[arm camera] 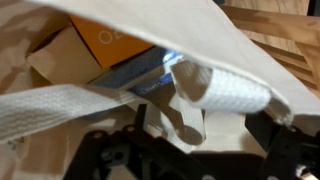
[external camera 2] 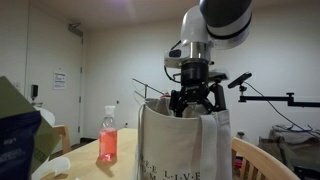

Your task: Move the bag slightly forward, take out the TAZO box, and put it on the table

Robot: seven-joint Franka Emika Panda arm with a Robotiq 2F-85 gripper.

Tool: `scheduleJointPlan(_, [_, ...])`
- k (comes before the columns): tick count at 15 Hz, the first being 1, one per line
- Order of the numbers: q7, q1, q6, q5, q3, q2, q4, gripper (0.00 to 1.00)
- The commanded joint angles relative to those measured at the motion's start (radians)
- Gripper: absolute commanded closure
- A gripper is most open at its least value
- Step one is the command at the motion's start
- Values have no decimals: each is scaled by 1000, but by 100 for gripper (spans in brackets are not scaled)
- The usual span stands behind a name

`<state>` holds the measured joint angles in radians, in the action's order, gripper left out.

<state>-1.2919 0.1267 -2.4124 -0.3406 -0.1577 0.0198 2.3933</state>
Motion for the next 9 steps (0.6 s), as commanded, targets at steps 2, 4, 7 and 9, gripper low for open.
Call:
scheduleJointPlan(2, [3, 0, -3, 11, 0, 21, -5, 0])
scheduleJointPlan(4, [4, -2, -5, 12, -2, 30, -9, 0])
scheduleJointPlan(7, [25, 0, 3, 41, -1, 59, -30, 0])
scheduleJointPlan(9, [49, -1, 0, 86, 2, 93, -46, 0])
